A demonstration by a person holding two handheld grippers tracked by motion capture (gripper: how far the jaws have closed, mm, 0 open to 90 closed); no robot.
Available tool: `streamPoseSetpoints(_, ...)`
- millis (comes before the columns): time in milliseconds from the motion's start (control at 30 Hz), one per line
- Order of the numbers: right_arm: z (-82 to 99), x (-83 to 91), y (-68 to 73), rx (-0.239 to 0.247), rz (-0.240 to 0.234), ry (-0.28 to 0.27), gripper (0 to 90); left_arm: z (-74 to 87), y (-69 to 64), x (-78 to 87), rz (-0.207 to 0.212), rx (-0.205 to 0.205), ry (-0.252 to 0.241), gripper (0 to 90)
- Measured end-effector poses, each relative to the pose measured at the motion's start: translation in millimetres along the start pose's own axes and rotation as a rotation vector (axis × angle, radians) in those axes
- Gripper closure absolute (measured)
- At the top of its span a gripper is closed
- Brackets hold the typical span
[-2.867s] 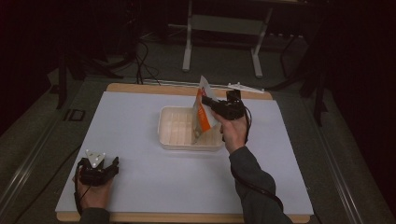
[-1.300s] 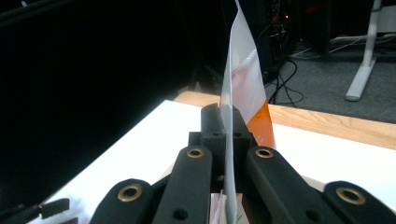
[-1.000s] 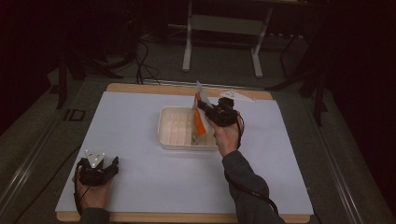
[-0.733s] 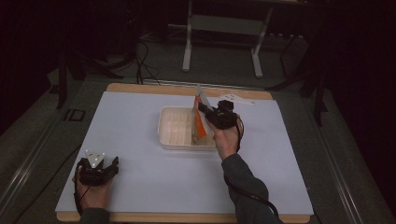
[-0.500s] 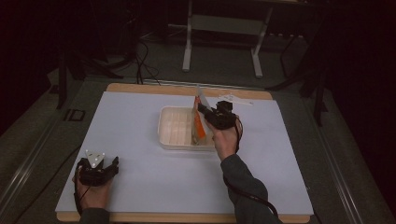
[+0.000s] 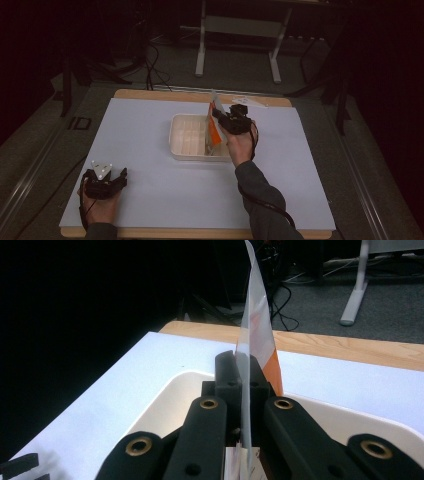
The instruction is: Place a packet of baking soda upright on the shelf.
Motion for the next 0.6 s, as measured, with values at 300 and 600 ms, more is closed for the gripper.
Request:
streamPoseSetpoints(300,0.2,-2.3,0.9,0.023,0.022,0.002,89.8,-0.1,0.1,0.2,-0.001,0.001,-0.002,39.6)
streamPoseSetpoints(600,2.3,-4.6,3.6,0.047,0.021,-0.022,89.9,-0.1,0.1,0.2,0.0,0.0,-0.002,39.6)
Point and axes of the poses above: each handheld gripper's, and its own axes: x roughly backward along the jaws, z roughly out of its underside, y roughly to its left, the point moved 8 cm from there along -x, roughly forward along the jaws, and after that the axes turned 14 degrees about -x, right-handed, at the moved point
